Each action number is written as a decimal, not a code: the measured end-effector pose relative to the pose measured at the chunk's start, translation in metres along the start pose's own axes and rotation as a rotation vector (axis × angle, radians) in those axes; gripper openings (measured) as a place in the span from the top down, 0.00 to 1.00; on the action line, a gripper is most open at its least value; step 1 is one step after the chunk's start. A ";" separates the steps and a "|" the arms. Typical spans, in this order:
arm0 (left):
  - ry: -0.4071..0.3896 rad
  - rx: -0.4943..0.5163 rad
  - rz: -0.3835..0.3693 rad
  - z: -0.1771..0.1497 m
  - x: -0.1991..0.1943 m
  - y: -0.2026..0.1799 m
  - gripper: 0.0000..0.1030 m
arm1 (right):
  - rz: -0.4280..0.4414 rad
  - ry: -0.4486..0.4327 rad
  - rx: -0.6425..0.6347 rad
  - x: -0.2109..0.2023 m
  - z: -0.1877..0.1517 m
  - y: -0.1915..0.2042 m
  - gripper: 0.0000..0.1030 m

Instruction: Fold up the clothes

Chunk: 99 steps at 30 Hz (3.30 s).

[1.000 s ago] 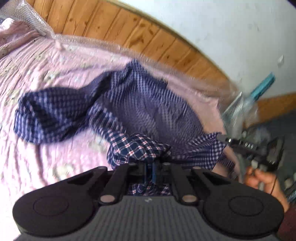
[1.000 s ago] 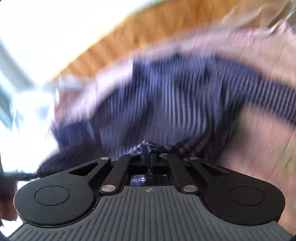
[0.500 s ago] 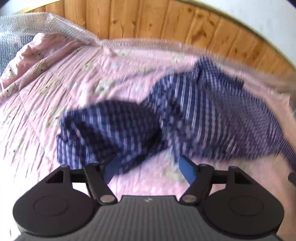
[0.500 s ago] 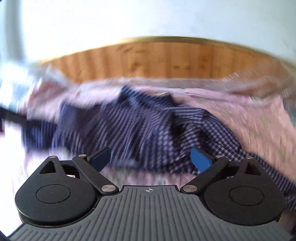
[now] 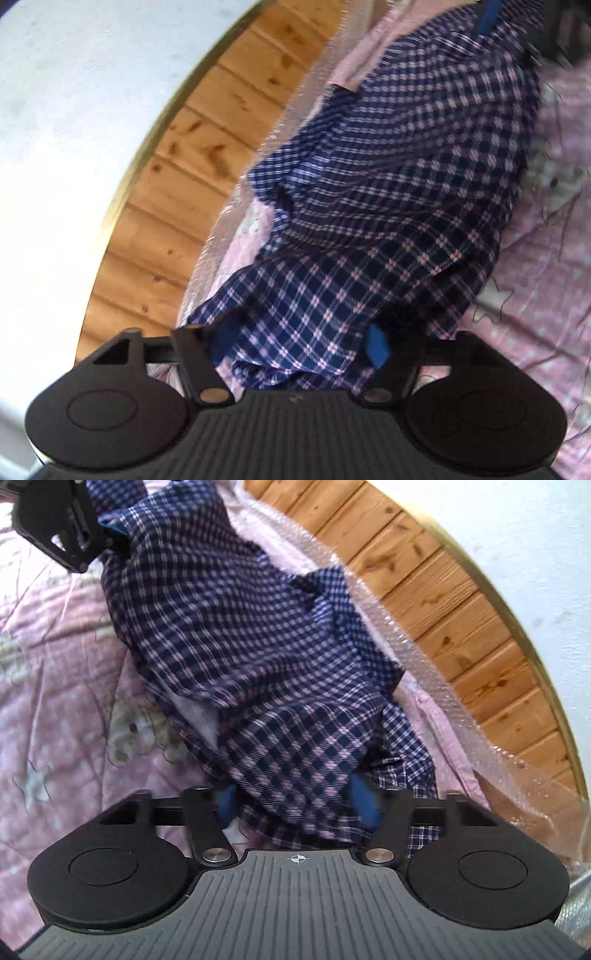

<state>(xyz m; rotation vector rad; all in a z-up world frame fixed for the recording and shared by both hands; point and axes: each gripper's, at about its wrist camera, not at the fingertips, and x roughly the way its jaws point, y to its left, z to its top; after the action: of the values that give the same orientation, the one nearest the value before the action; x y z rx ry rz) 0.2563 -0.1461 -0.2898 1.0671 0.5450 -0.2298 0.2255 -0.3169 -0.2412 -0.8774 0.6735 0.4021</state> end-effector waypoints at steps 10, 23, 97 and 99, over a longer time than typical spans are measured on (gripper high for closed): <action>-0.051 -0.510 -0.466 -0.022 -0.078 0.138 0.97 | 0.196 -0.096 0.380 -0.089 -0.007 -0.089 1.00; 0.121 -0.483 -1.051 -0.114 -0.234 0.026 0.94 | 0.514 0.181 0.458 -0.269 -0.092 0.025 1.00; 0.284 -0.538 -0.269 0.072 0.234 0.172 0.92 | 0.424 -0.151 0.429 0.210 0.146 -0.214 0.90; 0.388 -0.523 -0.210 0.068 0.251 0.161 0.80 | 0.332 -0.097 0.469 0.219 0.140 -0.210 0.66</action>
<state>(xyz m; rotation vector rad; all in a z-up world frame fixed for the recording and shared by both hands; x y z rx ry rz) 0.5591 -0.1092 -0.2742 0.5412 1.0066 -0.0527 0.5585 -0.3156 -0.2084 -0.2985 0.7845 0.5512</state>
